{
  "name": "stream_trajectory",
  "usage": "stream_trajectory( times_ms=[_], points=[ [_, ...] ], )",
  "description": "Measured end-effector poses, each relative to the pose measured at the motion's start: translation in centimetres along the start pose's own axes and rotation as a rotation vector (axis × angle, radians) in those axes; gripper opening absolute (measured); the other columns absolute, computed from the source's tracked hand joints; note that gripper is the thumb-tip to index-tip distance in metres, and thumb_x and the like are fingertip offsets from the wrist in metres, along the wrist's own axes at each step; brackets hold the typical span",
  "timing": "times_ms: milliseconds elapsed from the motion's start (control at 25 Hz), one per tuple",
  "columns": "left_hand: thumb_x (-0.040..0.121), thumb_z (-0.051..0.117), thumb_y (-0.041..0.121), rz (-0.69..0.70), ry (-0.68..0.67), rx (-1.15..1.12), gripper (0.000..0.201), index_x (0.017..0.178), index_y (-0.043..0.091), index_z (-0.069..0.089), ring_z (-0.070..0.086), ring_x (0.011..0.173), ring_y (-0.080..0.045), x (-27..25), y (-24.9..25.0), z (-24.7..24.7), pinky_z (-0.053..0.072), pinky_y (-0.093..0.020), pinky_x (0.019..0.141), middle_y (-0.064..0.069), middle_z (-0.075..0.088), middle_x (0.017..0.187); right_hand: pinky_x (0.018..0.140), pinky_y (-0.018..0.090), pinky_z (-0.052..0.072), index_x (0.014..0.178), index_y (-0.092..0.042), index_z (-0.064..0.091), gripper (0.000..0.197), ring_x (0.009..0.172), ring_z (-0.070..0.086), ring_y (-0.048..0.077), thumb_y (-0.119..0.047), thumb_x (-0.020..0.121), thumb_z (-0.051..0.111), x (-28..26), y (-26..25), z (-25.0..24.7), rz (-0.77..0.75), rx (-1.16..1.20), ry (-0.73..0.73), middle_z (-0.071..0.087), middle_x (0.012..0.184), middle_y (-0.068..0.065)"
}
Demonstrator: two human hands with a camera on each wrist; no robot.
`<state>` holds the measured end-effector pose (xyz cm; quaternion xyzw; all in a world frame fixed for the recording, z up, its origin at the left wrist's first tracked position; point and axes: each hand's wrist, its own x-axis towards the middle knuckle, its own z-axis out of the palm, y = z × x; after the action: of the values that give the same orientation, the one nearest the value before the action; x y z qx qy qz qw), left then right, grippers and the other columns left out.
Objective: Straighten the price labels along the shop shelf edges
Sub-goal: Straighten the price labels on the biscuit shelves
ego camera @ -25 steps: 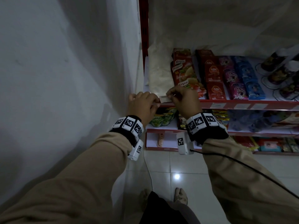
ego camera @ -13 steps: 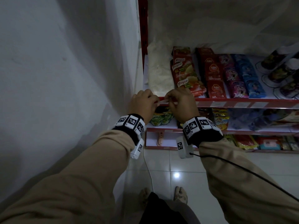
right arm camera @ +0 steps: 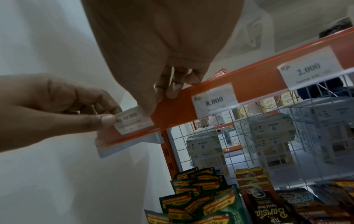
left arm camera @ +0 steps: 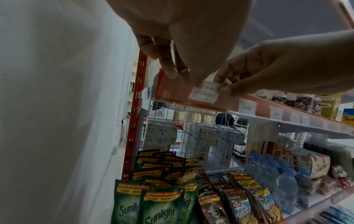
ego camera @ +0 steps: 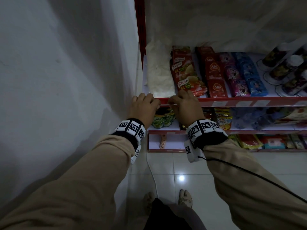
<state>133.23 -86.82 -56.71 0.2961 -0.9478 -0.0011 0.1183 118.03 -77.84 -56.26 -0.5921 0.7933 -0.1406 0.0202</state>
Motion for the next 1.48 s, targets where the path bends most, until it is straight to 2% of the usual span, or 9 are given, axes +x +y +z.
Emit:
stream_trajectory(
  times_ms=[120, 280, 440, 560, 720, 880, 1080, 1280, 1480],
  points=[
    [0.091, 0.057, 0.02, -0.018, -0.008, 0.016, 0.016, 0.097, 0.01, 0.069, 0.055, 0.089, -0.033, 0.4, -0.1, -0.1, 0.037, -0.04, 0.075, -0.012, 0.062, 0.097, 0.081, 0.041, 0.039, 0.104, -0.014, 0.067, 0.02, 0.103, 0.048, 0.033, -0.021, 0.09, 0.056, 0.1, -0.1, -0.1, -0.002, -0.017, -0.002, 0.057, 0.107, 0.012],
    [0.094, 0.05, 0.022, -0.021, -0.061, 0.029, 0.022, 0.104, 0.013, 0.067, 0.051, 0.098, -0.032, 0.6, -0.2, 0.1, 0.031, -0.04, 0.081, -0.01, 0.06, 0.105, 0.08, 0.041, 0.039, 0.106, -0.015, 0.066, 0.022, 0.103, 0.046, 0.033, -0.024, 0.092, 0.053, 0.1, -0.2, 0.0, -0.002, -0.059, -0.018, 0.056, 0.108, 0.012],
    [0.093, 0.054, 0.026, -0.01, 0.053, 0.05, 0.02, 0.101, 0.013, 0.068, 0.058, 0.089, -0.03, 0.3, -0.1, -0.1, 0.038, -0.039, 0.078, -0.008, 0.066, 0.096, 0.08, 0.041, 0.04, 0.106, -0.014, 0.066, 0.021, 0.101, 0.047, 0.033, -0.023, 0.091, 0.053, 0.0, -0.1, 0.2, -0.006, -0.059, 0.0, 0.056, 0.108, 0.013],
    [0.095, 0.051, 0.026, -0.018, 0.047, 0.039, 0.021, 0.099, 0.014, 0.067, 0.057, 0.09, -0.029, 0.1, -0.2, 0.2, 0.035, -0.039, 0.079, -0.008, 0.065, 0.097, 0.081, 0.041, 0.039, 0.105, -0.014, 0.066, 0.021, 0.101, 0.047, 0.033, -0.023, 0.091, 0.054, -0.1, -0.1, 0.3, -0.005, -0.051, 0.006, 0.057, 0.107, 0.013],
    [0.093, 0.053, 0.022, -0.054, 0.057, 0.014, 0.018, 0.107, 0.018, 0.063, 0.055, 0.094, -0.028, 0.0, -0.2, 0.1, 0.033, -0.039, 0.081, -0.004, 0.065, 0.1, 0.082, 0.04, 0.038, 0.108, -0.014, 0.063, 0.025, 0.102, 0.048, 0.033, -0.012, 0.084, 0.056, -0.4, -0.1, 0.0, 0.012, -0.001, 0.031, 0.058, 0.11, 0.012],
    [0.086, 0.056, 0.011, -0.061, 0.062, 0.033, 0.018, 0.1, 0.019, 0.064, 0.054, 0.092, -0.027, -0.5, -0.5, -0.1, 0.031, -0.037, 0.078, -0.003, 0.063, 0.099, 0.081, 0.04, 0.039, 0.108, -0.013, 0.062, 0.033, 0.101, 0.048, 0.033, -0.005, 0.078, 0.054, -0.9, 0.0, -0.3, 0.007, 0.005, 0.057, 0.059, 0.108, 0.013],
    [0.083, 0.059, 0.009, -0.114, 0.018, 0.025, 0.029, 0.11, 0.018, 0.064, 0.053, 0.097, -0.03, -1.2, 0.2, -0.9, 0.032, -0.038, 0.08, -0.008, 0.059, 0.109, 0.083, 0.044, 0.041, 0.114, -0.012, 0.064, 0.04, 0.105, 0.047, 0.036, -0.006, 0.076, 0.054, -1.8, 0.5, -0.7, -0.004, 0.003, 0.057, 0.058, 0.113, 0.016],
    [0.087, 0.052, 0.011, -0.2, -0.047, -0.021, 0.042, 0.129, 0.016, 0.051, 0.05, 0.113, -0.028, -2.2, 1.7, -1.0, 0.032, -0.038, 0.092, -0.007, 0.053, 0.127, 0.087, 0.042, 0.041, 0.121, -0.009, 0.06, 0.044, 0.11, 0.047, 0.035, -0.006, 0.077, 0.054, -3.2, 1.7, -1.5, -0.035, 0.012, 0.016, 0.055, 0.119, 0.016],
    [0.087, 0.054, 0.014, -0.284, -0.113, 0.007, 0.047, 0.133, 0.018, 0.048, 0.047, 0.12, -0.028, -3.8, 4.1, -0.2, 0.036, -0.039, 0.095, -0.004, 0.046, 0.14, 0.09, 0.043, 0.04, 0.119, -0.01, 0.061, 0.04, 0.112, 0.044, 0.035, -0.007, 0.08, 0.054, -5.5, 4.2, -1.7, -0.052, 0.028, -0.038, 0.054, 0.122, 0.016]
  ],
)
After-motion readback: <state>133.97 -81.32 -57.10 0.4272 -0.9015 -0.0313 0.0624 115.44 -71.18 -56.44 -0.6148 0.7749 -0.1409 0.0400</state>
